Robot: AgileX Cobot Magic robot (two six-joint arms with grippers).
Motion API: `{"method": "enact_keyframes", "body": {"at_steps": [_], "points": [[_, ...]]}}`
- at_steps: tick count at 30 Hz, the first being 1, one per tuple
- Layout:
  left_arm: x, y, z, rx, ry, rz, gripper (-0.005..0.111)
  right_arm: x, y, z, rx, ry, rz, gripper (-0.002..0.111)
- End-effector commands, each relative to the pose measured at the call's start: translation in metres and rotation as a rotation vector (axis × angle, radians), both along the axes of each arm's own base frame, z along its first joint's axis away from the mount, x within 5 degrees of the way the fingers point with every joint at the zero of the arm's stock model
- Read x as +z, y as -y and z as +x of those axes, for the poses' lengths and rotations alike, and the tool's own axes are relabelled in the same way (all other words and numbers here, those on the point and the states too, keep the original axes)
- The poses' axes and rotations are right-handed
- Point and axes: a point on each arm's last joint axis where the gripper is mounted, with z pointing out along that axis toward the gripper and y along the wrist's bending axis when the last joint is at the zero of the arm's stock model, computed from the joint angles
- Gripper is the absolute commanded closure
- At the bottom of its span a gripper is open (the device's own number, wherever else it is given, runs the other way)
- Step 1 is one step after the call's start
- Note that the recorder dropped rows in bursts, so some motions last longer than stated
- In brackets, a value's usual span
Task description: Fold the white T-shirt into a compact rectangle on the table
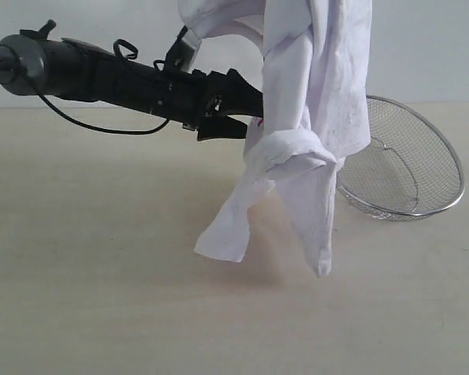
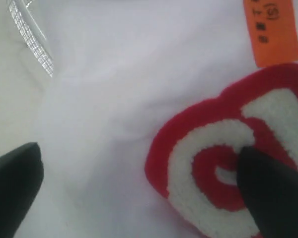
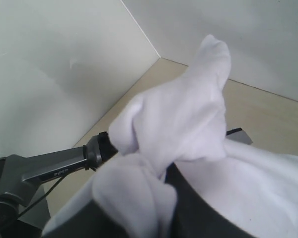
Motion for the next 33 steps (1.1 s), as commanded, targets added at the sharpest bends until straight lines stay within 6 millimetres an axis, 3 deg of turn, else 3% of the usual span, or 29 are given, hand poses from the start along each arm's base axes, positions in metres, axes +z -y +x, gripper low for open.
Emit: {"method": "enact_keyframes", "body": {"at_steps": [1,9,14,20,29,33], "points": [[-0.007,0.018,-0.002,0.009,0.004,-0.017,-0.003,0.007,-0.001,-0.003,0.006,0.025,0.028,0.108],[-0.005,0.034,-0.008,-0.047,-0.048,-0.238,-0.003,0.007,-0.001,-0.003,0.006,0.025,0.028,0.108],[-0.019,0.035,-0.008,-0.053,-0.068,-0.248,0.004,0.008,-0.001,-0.003,0.009,0.025,0.036,0.108],[-0.024,0.035,-0.007,-0.049,-0.079,-0.25,0.032,0.008,-0.001,-0.003,0.009,0.025,0.037,0.108],[-0.023,0.036,-0.007,-0.045,-0.08,-0.256,0.098,0.008,-0.001,-0.003,0.005,0.027,0.038,0.108],[-0.024,0.034,-0.007,-0.048,-0.072,-0.25,0.102,0.008,-0.001,-0.003,0.006,0.031,0.036,0.108]]}}
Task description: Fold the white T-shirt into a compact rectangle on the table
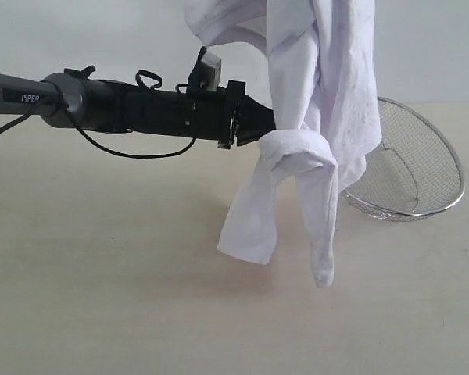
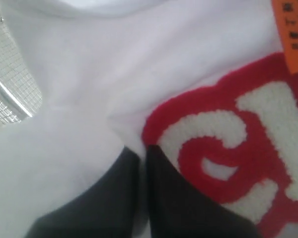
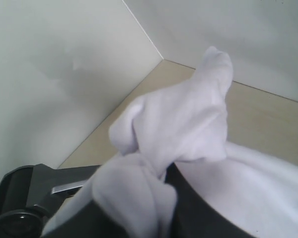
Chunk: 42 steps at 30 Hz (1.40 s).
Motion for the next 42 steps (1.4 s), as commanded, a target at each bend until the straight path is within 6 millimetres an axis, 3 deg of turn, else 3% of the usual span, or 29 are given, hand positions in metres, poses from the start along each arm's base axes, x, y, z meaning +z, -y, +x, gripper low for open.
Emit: {"method": "enact_keyframes", "body": {"at_steps": [1,8,19,32,38,42], "points": [[0.004,0.003,-0.001,-0.017,0.025,-0.008,0.102,0.007,0.0,-0.003,0.0,0.031,0.021,0.108],[0.013,-0.021,0.005,-0.009,0.046,0.054,0.102,0.003,0.002,-0.001,-0.018,0.03,-0.03,0.108],[0.061,-0.065,0.011,0.037,0.136,0.127,0.102,-0.014,0.012,0.009,-0.125,-0.032,-0.168,0.108],[0.088,-0.095,0.006,0.113,0.153,0.448,0.102,-0.079,0.013,0.055,-0.093,-0.186,-0.176,0.108],[0.1,-0.131,0.01,0.225,0.157,0.594,0.102,-0.115,0.015,0.077,-0.107,-0.256,-0.162,0.108],[0.101,-0.159,0.016,0.302,0.159,0.639,0.102,-0.154,0.017,0.099,-0.137,-0.322,-0.155,0.108]]}}
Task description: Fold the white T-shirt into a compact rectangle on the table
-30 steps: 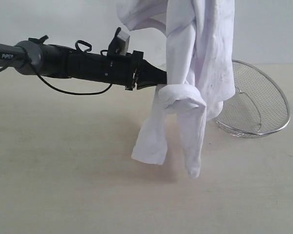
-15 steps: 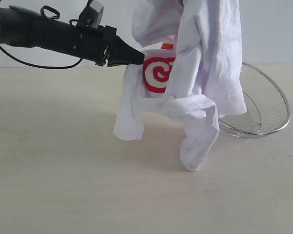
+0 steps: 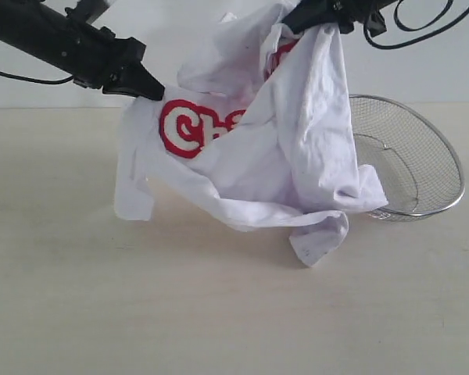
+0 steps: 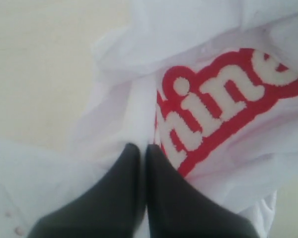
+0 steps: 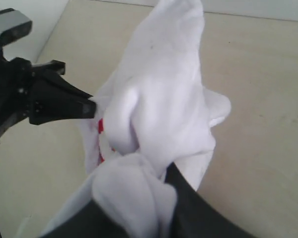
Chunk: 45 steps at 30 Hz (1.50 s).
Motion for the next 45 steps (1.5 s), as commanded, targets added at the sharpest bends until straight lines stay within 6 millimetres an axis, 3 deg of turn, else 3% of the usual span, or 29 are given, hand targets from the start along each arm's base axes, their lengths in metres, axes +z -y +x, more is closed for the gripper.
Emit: {"method": "enact_keyframes", "body": {"at_steps": [1,6,10,13,16,18,23,30,32,35,38,41,45], "points": [[0.007,-0.02,0.005,0.068,0.034,0.021,0.102,-0.027,0.003,0.018,-0.043,-0.013,0.002,0.108],[0.0,-0.036,0.008,0.116,0.037,0.137,0.102,-0.067,0.004,0.037,-0.092,-0.046,0.026,0.108],[0.0,-0.039,0.01,0.139,0.053,0.16,0.102,-0.083,-0.002,0.045,-0.113,-0.04,0.01,0.101],[0.0,-0.039,0.01,0.142,0.054,0.156,0.102,-0.09,-0.005,0.051,-0.15,-0.019,-0.008,0.078],[0.0,-0.036,0.007,0.121,0.018,0.13,0.102,-0.093,-0.005,0.054,-0.176,-0.01,-0.014,0.045],[0.004,-0.031,0.002,0.08,-0.015,0.077,0.102,-0.094,-0.004,0.053,-0.171,-0.018,-0.022,0.039],[0.012,0.002,-0.015,-0.113,-0.09,-0.068,0.102,-0.088,-0.003,0.051,-0.173,-0.019,-0.032,0.04],[-0.005,0.072,-0.036,-0.238,-0.153,0.075,0.102,-0.047,0.013,0.044,-0.239,0.073,-0.047,0.04],[-0.016,0.083,-0.039,-0.247,-0.186,0.133,0.102,-0.035,0.021,0.039,-0.256,0.085,-0.048,0.048],[-0.033,0.096,-0.043,-0.265,-0.236,0.183,0.102,-0.017,0.035,0.031,-0.269,0.096,-0.044,0.072],[-0.047,0.102,-0.044,-0.258,-0.283,0.197,0.102,-0.002,0.048,0.022,-0.275,0.118,-0.066,0.109],[-0.059,0.105,-0.044,-0.257,-0.316,0.21,0.102,0.008,0.056,0.014,-0.27,0.117,-0.098,0.108],[-0.072,0.116,-0.048,-0.281,-0.352,0.22,0.102,0.012,0.051,0.001,-0.16,0.073,-0.119,0.108]]}}
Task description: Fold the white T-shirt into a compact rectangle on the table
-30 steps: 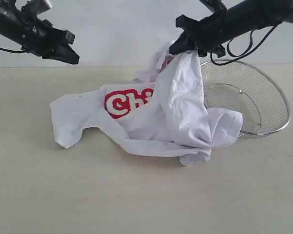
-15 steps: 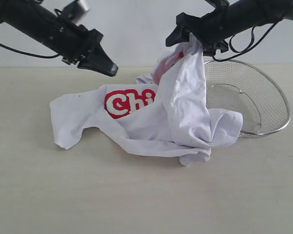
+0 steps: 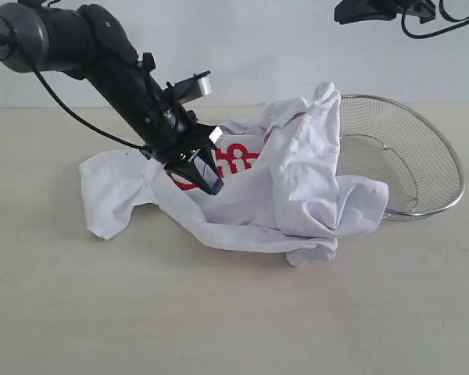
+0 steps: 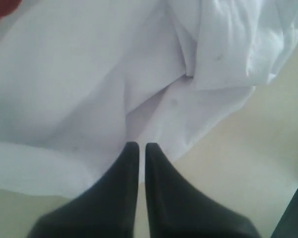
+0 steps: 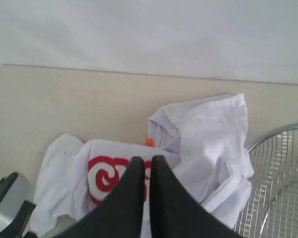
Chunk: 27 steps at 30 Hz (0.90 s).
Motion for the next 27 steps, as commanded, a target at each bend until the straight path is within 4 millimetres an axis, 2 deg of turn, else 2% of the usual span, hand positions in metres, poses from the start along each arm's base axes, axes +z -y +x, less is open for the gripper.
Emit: {"method": "enact_keyframes", "body": {"at_steps": [1,6,9,15,19,24,27], "points": [[-0.011,0.014,-0.005,-0.014,-0.036,0.017,0.102,0.011,-0.004,-0.016,0.106,-0.04,-0.033,0.108],[-0.018,0.022,-0.009,-0.022,-0.058,0.026,0.102,0.01,0.0,-0.019,0.123,-0.066,-0.03,0.108],[-0.028,0.024,-0.01,-0.024,-0.083,0.047,0.102,0.011,0.002,-0.024,0.144,-0.083,-0.031,0.108],[-0.049,0.024,-0.008,0.007,-0.115,0.074,0.102,0.025,0.004,-0.035,0.155,-0.072,-0.1,0.108],[-0.055,0.021,-0.008,0.006,-0.12,0.105,0.102,0.003,0.016,-0.037,0.085,-0.202,-0.214,0.108],[-0.059,0.012,-0.01,-0.022,-0.136,0.212,0.102,-0.033,0.03,-0.039,0.035,-0.273,-0.235,0.108],[-0.06,0.006,-0.011,-0.052,-0.129,0.278,0.102,-0.053,0.047,-0.043,-0.027,-0.308,-0.257,0.108]]}}
